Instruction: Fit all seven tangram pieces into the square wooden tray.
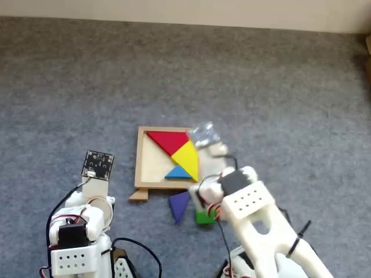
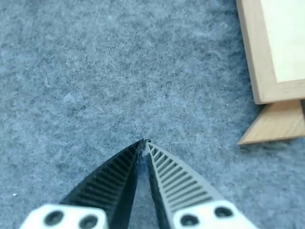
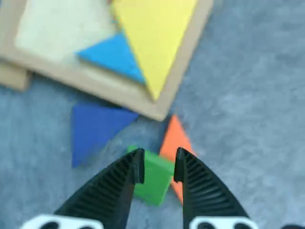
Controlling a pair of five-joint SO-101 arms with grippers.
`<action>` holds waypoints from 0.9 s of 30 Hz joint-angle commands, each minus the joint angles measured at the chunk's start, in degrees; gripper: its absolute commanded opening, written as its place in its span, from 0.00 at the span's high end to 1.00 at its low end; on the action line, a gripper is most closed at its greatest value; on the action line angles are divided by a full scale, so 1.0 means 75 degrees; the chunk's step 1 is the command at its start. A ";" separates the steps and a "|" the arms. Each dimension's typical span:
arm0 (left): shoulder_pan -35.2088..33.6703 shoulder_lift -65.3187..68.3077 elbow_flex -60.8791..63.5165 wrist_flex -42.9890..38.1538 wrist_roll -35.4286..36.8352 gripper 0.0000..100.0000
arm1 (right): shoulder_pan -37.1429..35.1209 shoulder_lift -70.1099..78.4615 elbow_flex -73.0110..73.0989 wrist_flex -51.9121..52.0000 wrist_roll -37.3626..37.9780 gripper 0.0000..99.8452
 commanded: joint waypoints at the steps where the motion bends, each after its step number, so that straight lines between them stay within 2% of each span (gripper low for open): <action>1: -0.0053 -0.0229 0.0158 0.0047 0.0070 0.99 | -0.0815 -0.0264 0.0275 0.0076 -0.0094 0.85; 6: -0.0053 -0.0229 0.0158 0.0047 0.0070 0.99 | -0.0920 -0.0264 0.0440 0.0064 -0.0598 0.72; 13: -0.0053 -0.0229 0.0158 0.0047 0.0070 0.99 | -0.1049 -0.0252 0.1119 -0.0733 -0.0727 0.71; 19: -0.0053 -0.0229 0.0158 0.0047 0.0070 0.99 | -0.1366 -0.0252 0.1705 -0.1084 -0.0727 0.73; 23: -0.0053 -0.0229 0.0158 0.0047 0.0070 0.99 | -0.1342 -0.0252 0.1705 -0.1108 -0.0715 0.82; 27: -0.0053 -0.0229 0.0158 0.0047 0.0070 0.99 | -0.1330 -0.0264 0.1705 -0.1108 -0.0340 0.85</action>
